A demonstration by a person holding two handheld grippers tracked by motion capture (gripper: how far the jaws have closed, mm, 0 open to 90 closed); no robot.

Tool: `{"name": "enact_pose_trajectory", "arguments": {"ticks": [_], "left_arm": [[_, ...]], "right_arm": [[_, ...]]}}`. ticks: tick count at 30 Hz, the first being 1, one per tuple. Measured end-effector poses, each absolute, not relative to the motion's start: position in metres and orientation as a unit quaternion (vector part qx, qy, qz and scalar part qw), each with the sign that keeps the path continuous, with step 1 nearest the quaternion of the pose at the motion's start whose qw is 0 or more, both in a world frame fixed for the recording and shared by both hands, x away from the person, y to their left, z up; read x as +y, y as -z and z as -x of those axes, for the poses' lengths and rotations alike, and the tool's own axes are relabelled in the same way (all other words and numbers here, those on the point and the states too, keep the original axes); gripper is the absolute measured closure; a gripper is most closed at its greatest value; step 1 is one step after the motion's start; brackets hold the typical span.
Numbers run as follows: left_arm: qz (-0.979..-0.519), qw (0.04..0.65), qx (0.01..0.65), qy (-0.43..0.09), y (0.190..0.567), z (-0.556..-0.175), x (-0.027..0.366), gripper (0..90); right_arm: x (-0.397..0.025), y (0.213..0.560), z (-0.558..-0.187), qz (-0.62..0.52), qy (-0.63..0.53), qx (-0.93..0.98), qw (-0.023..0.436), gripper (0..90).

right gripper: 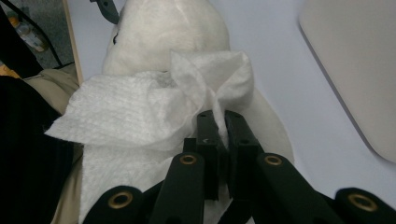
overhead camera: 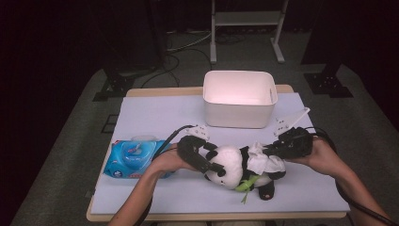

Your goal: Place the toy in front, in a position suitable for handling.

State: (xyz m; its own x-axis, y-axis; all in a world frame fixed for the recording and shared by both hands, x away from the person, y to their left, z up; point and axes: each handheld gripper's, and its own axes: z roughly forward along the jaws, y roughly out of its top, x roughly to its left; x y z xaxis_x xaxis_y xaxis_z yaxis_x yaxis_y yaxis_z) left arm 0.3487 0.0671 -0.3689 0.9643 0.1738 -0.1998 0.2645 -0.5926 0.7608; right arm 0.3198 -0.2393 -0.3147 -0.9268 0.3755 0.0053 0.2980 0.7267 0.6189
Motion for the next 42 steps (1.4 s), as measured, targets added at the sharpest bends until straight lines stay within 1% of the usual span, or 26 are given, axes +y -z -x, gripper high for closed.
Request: {"name": "enact_pose_trajectory", "arguments": {"ticks": [4,13,30,32,33,35,37,38,42], "left_arm": [[-0.893,0.427,0.129,0.058,0.369,-0.349,0.062,11.0],[-0.898,0.416,0.131,0.062,0.368,-0.35,0.049,6.1],[-0.91,0.389,0.125,0.066,0.372,-0.349,0.028,2.0],[-0.913,0.384,0.12,0.065,0.373,-0.349,0.026,1.9],[-0.914,0.383,0.118,0.063,0.372,-0.349,0.025,2.2],[-0.914,0.386,0.114,0.059,0.372,-0.348,0.026,7.5],[-0.914,0.388,0.107,0.051,0.37,-0.347,0.029,17.6],[-0.914,0.388,0.104,0.049,0.37,-0.347,0.03,21.0],[-0.914,0.393,0.094,0.035,0.366,-0.349,0.032,27.6]], "right_arm": [[-0.238,0.316,-0.319,-0.178,-0.321,0.928,0.058,84.8],[-0.234,0.317,-0.315,-0.173,-0.319,0.93,0.051,85.0],[-0.231,0.319,-0.309,-0.164,-0.321,0.931,0.048,85.1],[-0.231,0.32,-0.309,-0.165,-0.322,0.931,0.041,85.1],[-0.231,0.32,-0.309,-0.164,-0.321,0.932,0.042,85.1],[-0.231,0.32,-0.308,-0.164,-0.32,0.932,0.043,85.1],[-0.231,0.319,-0.309,-0.163,-0.321,0.932,0.046,85.0],[-0.231,0.319,-0.309,-0.163,-0.322,0.932,0.047,85.0],[-0.231,0.313,-0.311,-0.161,-0.33,0.928,0.061,85.0]]}}
